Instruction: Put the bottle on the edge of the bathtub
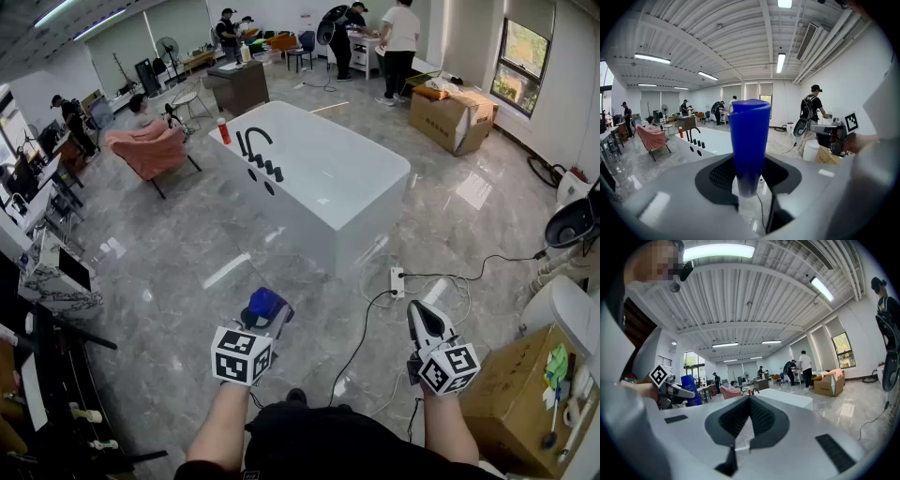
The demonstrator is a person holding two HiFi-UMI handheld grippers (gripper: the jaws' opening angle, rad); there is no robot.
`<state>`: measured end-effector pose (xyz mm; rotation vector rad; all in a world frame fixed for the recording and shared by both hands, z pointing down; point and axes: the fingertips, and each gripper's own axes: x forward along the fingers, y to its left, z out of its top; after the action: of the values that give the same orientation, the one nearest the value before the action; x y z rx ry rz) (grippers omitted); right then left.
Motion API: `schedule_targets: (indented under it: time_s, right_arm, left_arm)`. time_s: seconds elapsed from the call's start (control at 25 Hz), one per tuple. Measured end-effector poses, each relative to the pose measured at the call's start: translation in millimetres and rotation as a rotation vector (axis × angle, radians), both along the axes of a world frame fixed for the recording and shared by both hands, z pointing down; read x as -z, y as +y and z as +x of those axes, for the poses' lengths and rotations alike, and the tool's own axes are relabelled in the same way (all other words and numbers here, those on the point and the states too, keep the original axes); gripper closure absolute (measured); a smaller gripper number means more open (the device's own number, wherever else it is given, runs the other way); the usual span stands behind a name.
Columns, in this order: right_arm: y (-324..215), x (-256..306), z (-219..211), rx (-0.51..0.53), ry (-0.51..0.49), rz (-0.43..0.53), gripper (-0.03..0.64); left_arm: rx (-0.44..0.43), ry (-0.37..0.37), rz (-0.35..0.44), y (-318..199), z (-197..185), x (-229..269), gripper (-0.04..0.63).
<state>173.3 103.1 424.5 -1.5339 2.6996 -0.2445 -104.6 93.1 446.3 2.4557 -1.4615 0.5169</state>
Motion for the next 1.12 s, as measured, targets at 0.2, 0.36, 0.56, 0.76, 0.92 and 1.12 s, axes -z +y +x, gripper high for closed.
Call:
schedule_targets:
  time_s: [0.2, 0.36, 0.56, 0.76, 0.92, 1.12]
  right_arm:
    - [11, 11, 7, -0.013, 0.0, 0.021, 0.606]
    - [16, 14, 6, 0.008, 0.007, 0.036, 0.606]
    - [28, 17, 7, 0.017, 0.016, 0.047, 0.606]
    - [42, 9, 12, 0.026, -0.016, 0.011, 0.604]
    - [51, 5, 8, 0.055, -0.041, -0.008, 0.604]
    - [57, -3, -1, 0.094, -0.035, -0.035, 0.604]
  left_arm:
    - [-0.001, -0.015, 0.014, 3, 3, 9, 0.434]
    - [-0.004, -0.014, 0.034, 7, 11, 16, 0.434]
    - [-0.013, -0.021, 0.024, 20, 20, 13, 0.434]
    - [-0.013, -0.014, 0.019, 35, 26, 8, 0.434]
    - [-0.014, -0.002, 0.005, 42, 29, 1, 0.434]
    - [-0.028, 0.01, -0.01, 39, 33, -8, 0.434]
